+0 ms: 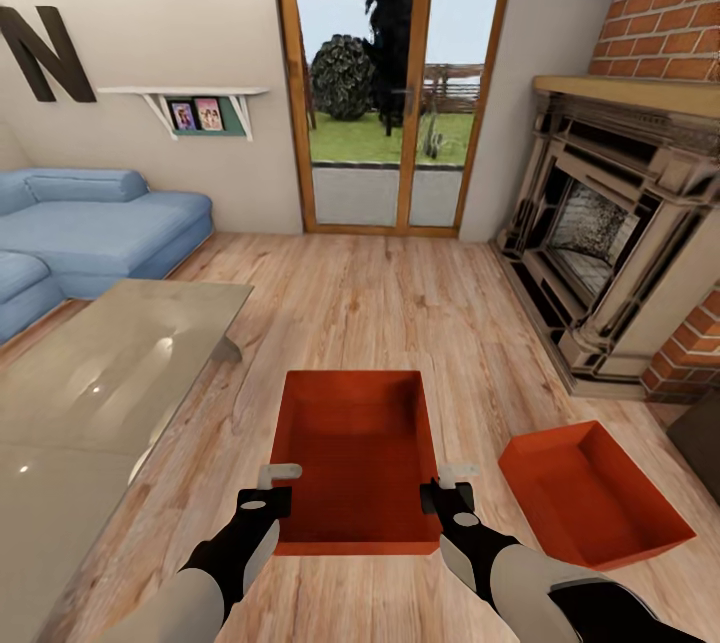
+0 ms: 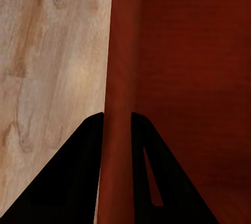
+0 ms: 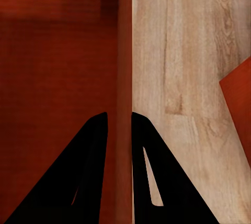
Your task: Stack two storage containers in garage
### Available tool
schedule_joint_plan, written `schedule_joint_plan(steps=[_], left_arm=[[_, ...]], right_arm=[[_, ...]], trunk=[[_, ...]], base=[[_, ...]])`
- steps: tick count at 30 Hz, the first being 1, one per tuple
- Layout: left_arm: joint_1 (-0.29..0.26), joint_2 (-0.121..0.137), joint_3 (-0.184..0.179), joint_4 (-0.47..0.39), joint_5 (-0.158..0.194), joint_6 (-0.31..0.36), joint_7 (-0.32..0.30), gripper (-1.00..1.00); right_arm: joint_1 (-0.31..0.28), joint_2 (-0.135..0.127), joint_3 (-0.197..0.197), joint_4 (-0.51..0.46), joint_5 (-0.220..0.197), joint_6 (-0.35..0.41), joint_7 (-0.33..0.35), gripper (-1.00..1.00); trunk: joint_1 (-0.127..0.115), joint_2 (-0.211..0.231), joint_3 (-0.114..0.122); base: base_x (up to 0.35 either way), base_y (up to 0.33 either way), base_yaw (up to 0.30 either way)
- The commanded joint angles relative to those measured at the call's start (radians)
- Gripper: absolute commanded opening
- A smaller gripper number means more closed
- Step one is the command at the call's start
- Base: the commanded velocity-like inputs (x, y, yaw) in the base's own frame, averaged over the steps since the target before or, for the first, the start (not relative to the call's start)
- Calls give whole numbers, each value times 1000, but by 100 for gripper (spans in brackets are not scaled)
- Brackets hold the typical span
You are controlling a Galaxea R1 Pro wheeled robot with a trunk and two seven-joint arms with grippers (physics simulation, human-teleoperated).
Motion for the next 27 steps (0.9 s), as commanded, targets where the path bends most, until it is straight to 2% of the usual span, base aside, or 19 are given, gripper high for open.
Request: schedule_joint_plan(steps=[1, 27], left_arm=[[0, -1, 14, 1, 5, 8, 8, -100], [0, -1, 14, 1, 5, 7, 8, -100]], right_arm=[[-1, 1, 3, -3, 18, -3, -2, -100], [-1, 1, 3, -3, 18, -3, -2, -100]], trunk=[[0, -1, 1], [0, -1, 42]], base=[[0, 0, 0], [0, 0, 0]])
